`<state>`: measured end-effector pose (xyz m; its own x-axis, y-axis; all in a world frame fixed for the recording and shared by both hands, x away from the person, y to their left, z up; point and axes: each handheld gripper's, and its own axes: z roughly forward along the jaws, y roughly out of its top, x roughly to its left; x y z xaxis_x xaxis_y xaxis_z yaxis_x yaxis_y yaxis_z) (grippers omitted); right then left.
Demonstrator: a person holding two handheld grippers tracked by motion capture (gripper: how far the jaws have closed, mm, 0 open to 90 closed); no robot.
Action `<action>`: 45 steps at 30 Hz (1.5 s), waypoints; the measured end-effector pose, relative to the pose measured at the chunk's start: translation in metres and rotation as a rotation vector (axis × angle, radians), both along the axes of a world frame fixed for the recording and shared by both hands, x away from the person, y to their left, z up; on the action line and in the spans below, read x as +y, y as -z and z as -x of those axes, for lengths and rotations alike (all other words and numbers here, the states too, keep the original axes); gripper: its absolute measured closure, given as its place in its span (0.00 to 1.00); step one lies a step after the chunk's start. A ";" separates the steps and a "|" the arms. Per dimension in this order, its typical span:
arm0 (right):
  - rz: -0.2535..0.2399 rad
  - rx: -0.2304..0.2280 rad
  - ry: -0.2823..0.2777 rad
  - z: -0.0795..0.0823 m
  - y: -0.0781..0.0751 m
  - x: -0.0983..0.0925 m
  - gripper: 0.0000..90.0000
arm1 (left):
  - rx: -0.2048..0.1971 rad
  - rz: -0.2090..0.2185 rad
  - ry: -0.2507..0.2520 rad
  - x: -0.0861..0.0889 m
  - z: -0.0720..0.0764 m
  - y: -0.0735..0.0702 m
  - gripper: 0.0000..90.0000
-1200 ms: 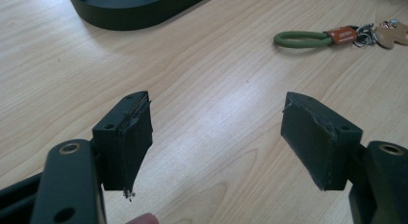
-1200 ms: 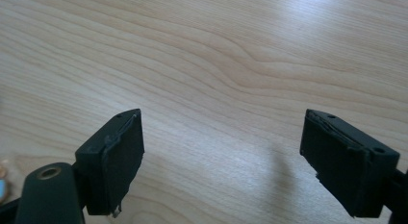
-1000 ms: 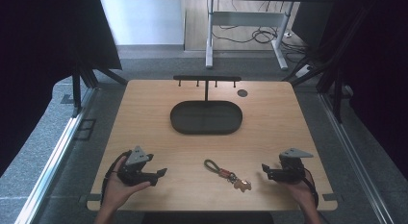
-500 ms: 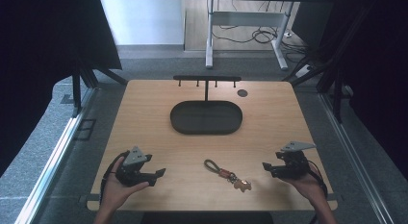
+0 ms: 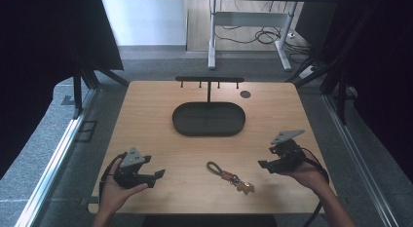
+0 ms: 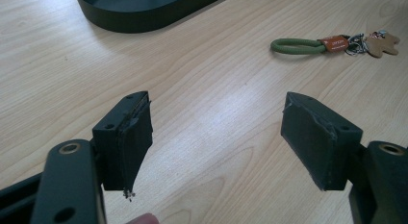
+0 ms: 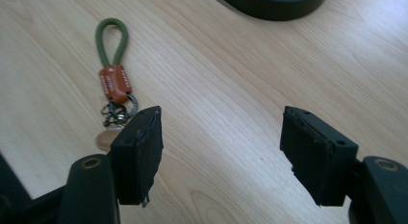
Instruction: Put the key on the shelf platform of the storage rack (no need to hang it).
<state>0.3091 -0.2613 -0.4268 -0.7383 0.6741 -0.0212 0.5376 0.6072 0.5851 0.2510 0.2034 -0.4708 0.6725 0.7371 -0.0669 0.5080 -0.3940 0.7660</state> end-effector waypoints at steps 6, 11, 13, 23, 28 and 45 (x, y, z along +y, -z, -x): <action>0.044 0.036 -0.051 -0.002 -0.004 0.018 0.38 | 0.011 0.000 0.008 -0.003 -0.001 0.003 0.30; 0.081 0.085 -0.100 -0.005 0.004 0.038 0.41 | 0.006 0.009 0.011 -0.002 0.001 0.001 0.30; 0.096 0.098 -0.111 -0.006 0.006 0.045 0.42 | 0.004 0.013 0.012 -0.002 0.001 -0.001 0.30; 0.154 0.160 -0.158 -0.011 0.012 0.072 0.47 | 0.001 0.022 0.021 -0.003 0.002 -0.001 0.30; 0.173 0.182 -0.182 -0.012 0.019 0.081 0.49 | 0.000 0.019 0.027 -0.005 0.003 -0.002 0.30; 0.218 0.217 -0.240 -0.017 0.031 0.106 0.53 | 0.003 0.019 0.022 -0.004 0.002 -0.001 0.30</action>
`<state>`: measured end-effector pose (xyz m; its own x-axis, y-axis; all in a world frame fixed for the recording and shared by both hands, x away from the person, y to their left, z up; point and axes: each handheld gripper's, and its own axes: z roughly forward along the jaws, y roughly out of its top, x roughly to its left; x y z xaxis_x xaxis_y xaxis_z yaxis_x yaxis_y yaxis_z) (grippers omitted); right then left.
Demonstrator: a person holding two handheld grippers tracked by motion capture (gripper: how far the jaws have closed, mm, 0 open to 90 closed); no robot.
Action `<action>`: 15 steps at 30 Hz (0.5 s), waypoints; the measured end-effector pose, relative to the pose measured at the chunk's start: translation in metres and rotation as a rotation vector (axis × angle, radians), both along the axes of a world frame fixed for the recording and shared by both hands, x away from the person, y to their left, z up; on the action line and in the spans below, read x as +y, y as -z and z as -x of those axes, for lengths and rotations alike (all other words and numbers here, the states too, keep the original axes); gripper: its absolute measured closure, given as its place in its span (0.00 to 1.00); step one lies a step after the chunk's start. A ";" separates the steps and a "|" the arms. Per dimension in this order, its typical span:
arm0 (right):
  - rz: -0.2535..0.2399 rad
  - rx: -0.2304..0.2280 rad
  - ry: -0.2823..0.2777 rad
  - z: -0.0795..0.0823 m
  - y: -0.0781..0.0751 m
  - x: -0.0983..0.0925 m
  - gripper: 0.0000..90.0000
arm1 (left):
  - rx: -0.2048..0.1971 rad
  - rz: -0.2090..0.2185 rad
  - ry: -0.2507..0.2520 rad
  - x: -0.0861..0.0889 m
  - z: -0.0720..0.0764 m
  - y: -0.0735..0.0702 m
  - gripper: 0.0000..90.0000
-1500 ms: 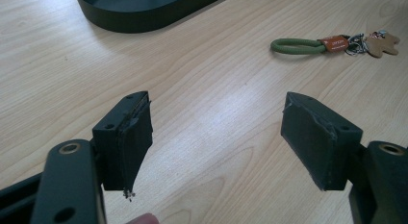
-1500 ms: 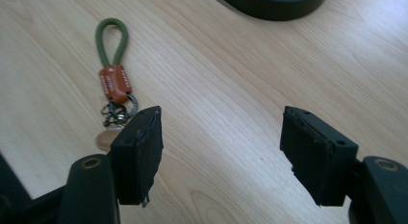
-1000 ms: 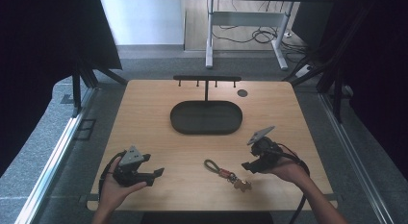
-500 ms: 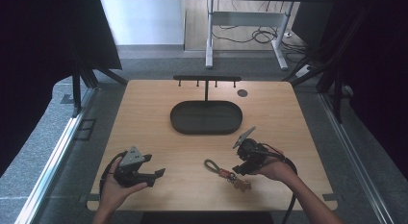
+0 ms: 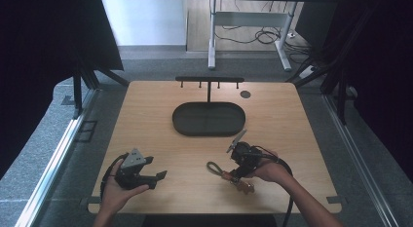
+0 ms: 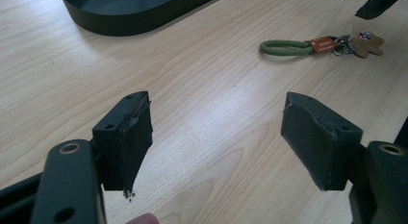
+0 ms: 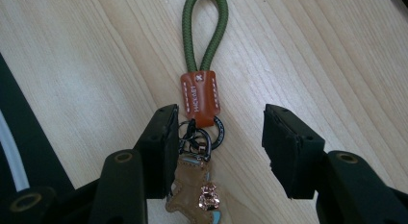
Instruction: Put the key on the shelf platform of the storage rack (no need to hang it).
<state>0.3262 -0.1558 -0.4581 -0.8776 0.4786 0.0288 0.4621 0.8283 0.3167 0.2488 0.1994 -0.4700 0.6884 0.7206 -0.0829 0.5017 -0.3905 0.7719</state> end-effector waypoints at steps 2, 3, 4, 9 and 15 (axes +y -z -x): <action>0.004 0.001 -0.006 -0.001 0.000 0.002 0.54 | 0.001 -0.001 0.001 0.000 0.000 0.000 0.30; 0.005 0.003 -0.007 -0.001 0.000 0.004 0.54 | 0.002 -0.001 0.003 0.000 0.000 0.000 0.30; 0.007 0.005 -0.012 -0.001 0.000 0.005 0.54 | 0.002 -0.001 0.003 -0.001 0.000 0.000 0.30; 0.023 0.015 -0.022 -0.001 0.004 0.010 0.54 | 0.000 0.002 0.006 -0.001 0.001 -0.001 0.30; 0.050 0.040 -0.041 -0.002 0.013 0.018 0.56 | 0.002 0.003 0.006 0.000 0.000 0.000 0.30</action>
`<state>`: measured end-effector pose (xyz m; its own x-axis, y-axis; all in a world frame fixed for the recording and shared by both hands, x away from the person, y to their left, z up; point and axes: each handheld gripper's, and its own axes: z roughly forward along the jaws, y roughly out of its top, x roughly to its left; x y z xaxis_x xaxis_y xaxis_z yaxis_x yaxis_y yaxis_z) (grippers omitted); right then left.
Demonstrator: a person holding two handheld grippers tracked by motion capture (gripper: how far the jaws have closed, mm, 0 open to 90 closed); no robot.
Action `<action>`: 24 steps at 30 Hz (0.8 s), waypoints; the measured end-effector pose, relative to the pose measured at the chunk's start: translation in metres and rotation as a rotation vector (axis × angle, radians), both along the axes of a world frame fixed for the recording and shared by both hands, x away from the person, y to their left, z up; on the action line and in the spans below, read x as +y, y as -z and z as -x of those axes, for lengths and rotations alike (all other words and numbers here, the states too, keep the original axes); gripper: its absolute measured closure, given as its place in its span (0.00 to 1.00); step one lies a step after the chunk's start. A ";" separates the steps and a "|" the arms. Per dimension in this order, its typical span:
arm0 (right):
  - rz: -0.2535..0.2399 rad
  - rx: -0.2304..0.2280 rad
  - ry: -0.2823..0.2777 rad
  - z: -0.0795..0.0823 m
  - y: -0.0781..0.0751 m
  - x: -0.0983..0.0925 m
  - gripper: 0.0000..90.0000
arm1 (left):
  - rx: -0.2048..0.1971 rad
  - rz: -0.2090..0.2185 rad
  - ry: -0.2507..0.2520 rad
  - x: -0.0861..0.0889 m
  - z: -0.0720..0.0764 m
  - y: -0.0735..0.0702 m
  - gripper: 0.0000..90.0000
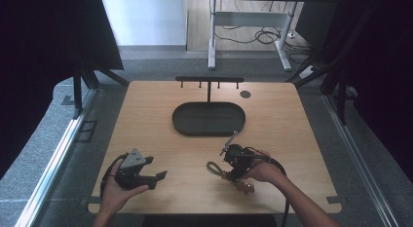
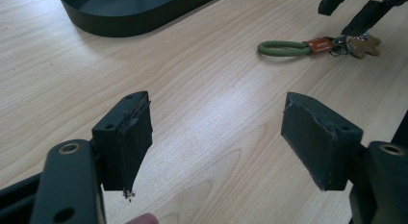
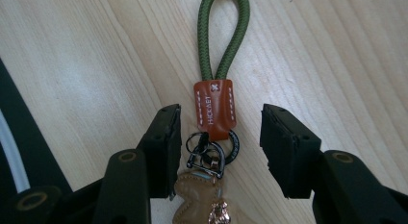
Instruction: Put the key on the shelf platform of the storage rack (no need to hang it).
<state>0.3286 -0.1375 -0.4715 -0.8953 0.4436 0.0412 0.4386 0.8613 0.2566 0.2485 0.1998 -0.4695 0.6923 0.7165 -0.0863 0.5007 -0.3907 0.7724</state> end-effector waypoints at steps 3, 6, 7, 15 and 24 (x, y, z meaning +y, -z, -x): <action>0.023 0.009 -0.008 -0.001 0.004 0.004 0.56 | -0.001 0.000 -0.001 0.000 0.000 0.000 0.30; 0.029 0.013 -0.017 -0.002 0.007 0.007 0.57 | 0.000 0.000 0.000 0.000 0.000 0.000 0.30; 0.033 0.011 -0.013 -0.002 0.008 0.008 0.57 | -0.001 0.000 0.001 0.000 0.000 0.000 0.30; 0.056 0.018 -0.027 -0.005 0.018 0.013 0.58 | -0.002 0.002 -0.006 0.002 0.000 -0.001 0.30; 0.068 0.023 -0.020 -0.006 0.025 0.014 0.62 | -0.004 0.001 -0.004 0.002 0.000 -0.001 0.30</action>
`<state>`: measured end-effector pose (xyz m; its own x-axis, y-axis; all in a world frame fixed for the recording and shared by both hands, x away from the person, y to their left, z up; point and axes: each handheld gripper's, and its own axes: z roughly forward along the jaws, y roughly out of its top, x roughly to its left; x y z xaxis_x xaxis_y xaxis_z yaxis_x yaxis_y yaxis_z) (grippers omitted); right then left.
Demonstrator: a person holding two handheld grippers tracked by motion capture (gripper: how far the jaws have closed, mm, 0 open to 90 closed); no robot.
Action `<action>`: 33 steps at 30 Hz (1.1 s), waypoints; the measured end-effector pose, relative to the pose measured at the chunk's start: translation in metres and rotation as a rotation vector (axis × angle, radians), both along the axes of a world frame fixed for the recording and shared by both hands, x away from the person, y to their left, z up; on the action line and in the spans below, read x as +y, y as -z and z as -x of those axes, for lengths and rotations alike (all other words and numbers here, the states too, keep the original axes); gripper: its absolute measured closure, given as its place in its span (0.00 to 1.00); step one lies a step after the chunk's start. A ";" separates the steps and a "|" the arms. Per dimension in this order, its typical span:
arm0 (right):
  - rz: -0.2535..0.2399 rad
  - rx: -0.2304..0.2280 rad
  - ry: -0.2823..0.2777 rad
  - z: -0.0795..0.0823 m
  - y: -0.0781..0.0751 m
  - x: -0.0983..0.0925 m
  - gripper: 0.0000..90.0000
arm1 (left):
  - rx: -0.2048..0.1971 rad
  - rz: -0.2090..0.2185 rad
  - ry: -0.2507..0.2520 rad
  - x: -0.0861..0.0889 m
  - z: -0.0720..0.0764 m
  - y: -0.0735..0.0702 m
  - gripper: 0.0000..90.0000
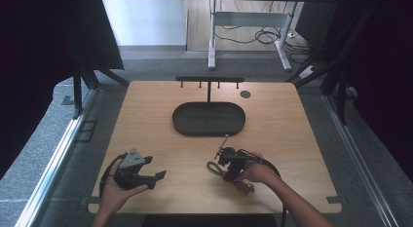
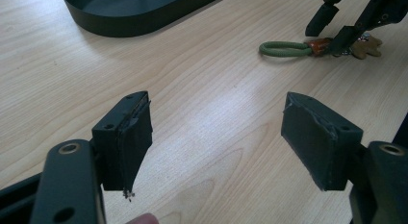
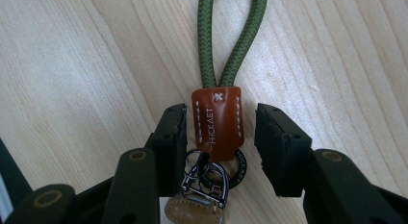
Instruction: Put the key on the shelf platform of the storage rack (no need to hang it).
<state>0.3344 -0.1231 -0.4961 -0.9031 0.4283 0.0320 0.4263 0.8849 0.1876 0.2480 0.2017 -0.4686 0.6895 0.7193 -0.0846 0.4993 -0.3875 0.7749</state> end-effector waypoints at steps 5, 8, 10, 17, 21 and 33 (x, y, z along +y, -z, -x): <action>0.008 -0.001 0.005 0.001 0.004 0.001 0.64 | 0.000 0.002 -0.003 0.001 0.000 0.000 0.30; 0.017 -0.008 0.005 0.001 0.005 0.002 0.66 | -0.001 0.004 -0.006 0.002 0.000 -0.001 0.30; 0.018 -0.013 -0.001 0.001 0.005 0.002 0.67 | -0.001 0.003 -0.006 0.002 0.000 -0.001 0.30; 0.024 -0.022 -0.007 0.003 0.005 0.003 0.73 | -0.001 0.001 -0.003 0.001 0.000 -0.001 0.30; 0.025 -0.025 -0.007 0.003 0.004 0.003 0.74 | -0.005 0.003 -0.007 0.003 0.001 -0.002 0.30; -0.033 -0.046 -0.001 0.004 -0.028 -0.011 0.75 | -0.009 0.003 -0.006 0.003 0.001 -0.003 0.30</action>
